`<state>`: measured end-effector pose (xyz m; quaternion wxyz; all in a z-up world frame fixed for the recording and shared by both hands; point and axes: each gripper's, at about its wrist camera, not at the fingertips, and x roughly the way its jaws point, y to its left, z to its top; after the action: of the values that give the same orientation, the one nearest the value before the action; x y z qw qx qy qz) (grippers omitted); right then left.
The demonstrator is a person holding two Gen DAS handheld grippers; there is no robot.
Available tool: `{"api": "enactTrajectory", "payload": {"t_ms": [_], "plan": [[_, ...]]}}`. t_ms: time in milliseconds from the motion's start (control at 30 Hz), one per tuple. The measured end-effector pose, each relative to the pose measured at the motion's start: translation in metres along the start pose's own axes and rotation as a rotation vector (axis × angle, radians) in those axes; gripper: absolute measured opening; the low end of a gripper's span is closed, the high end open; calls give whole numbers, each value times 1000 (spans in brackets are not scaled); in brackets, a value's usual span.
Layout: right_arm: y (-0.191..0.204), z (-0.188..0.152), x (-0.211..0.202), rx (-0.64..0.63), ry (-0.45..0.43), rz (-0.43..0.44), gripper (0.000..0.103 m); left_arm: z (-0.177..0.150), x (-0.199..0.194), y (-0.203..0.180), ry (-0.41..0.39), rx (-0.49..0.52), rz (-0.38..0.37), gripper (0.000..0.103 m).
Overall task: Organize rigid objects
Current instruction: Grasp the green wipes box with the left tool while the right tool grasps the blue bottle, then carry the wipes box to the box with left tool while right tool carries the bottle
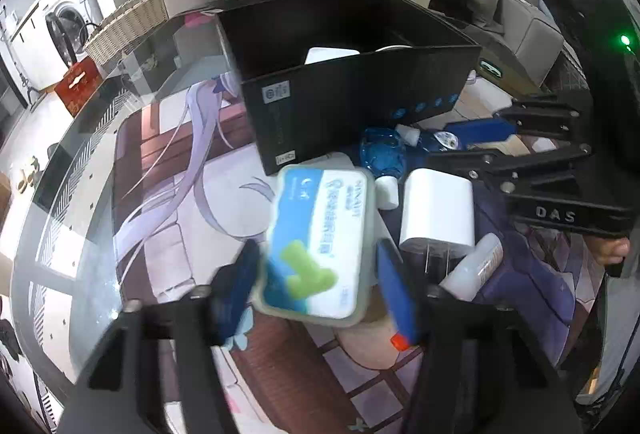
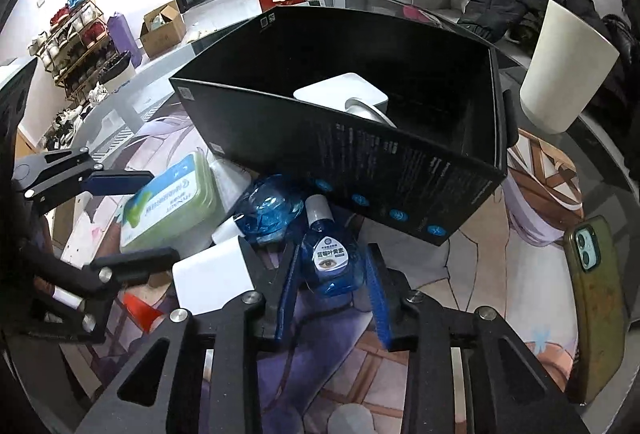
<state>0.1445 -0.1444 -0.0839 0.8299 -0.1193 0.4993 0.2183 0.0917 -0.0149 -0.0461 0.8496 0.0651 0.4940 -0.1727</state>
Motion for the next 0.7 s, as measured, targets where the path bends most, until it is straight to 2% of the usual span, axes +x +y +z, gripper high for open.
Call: {"api": "enactTrajectory", "payload": {"t_ms": [167,333,533,700], "plan": [[-2,-6,-4,27,9,19,32,1,-2,3,-3,-24,-5,55],[-3,-9,-23,37,-29,23,32,1,-11,-4,-30,1,-18,54],[5,-11,-53,52,-112,38,32,2,-39,-13,-141,25,-17,54],[15,-16,-79,28,-210,10,32,3,-68,-17,-283,44,-13,54]]}}
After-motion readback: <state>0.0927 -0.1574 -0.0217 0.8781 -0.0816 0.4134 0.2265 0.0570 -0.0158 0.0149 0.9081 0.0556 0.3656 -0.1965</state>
